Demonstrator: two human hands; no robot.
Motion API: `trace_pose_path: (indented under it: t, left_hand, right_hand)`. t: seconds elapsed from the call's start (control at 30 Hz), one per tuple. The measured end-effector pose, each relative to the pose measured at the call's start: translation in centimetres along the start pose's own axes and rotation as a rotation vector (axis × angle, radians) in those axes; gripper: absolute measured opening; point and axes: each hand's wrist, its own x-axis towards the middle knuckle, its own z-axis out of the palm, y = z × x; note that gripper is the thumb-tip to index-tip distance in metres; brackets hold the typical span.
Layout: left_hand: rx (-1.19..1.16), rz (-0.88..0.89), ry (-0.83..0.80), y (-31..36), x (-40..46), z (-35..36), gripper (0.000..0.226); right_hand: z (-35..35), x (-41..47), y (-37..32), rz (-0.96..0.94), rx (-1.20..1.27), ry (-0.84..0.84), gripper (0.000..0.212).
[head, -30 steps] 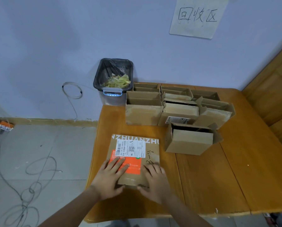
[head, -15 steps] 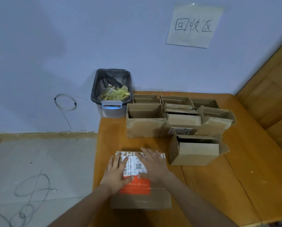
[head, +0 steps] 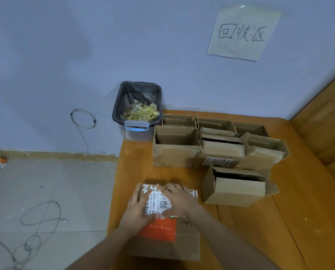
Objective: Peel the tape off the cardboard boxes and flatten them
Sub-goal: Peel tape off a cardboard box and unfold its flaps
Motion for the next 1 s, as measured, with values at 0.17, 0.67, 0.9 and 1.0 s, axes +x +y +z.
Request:
trace_pose_path:
  t: [0.17,0.67,0.9,1.0]
  left_hand:
    - [-0.061,0.024,0.068,1.8,0.3,-0.9,0.101]
    - [0.632,0.661,0.066,10.1,2.1,-4.2,0.09]
    - [0.498,0.64,0.124,10.4,1.0,-2.0,0.05]
    - [0.456,0.659,0.181,9.6,0.4,-2.3,0.039]
  right_hand:
    - [-0.3,-1.0,-0.1,0.028,0.054,0.096,0.114]
    - [-2.7,-5.5,-0.7,0.24,0.362,0.662,0.101]
    - [-0.8,-9.2,0.3,0.161,0.312,0.701,0.064]
    - [0.0,-10.6,-0.7,0.108,0.31,0.791,0.051]
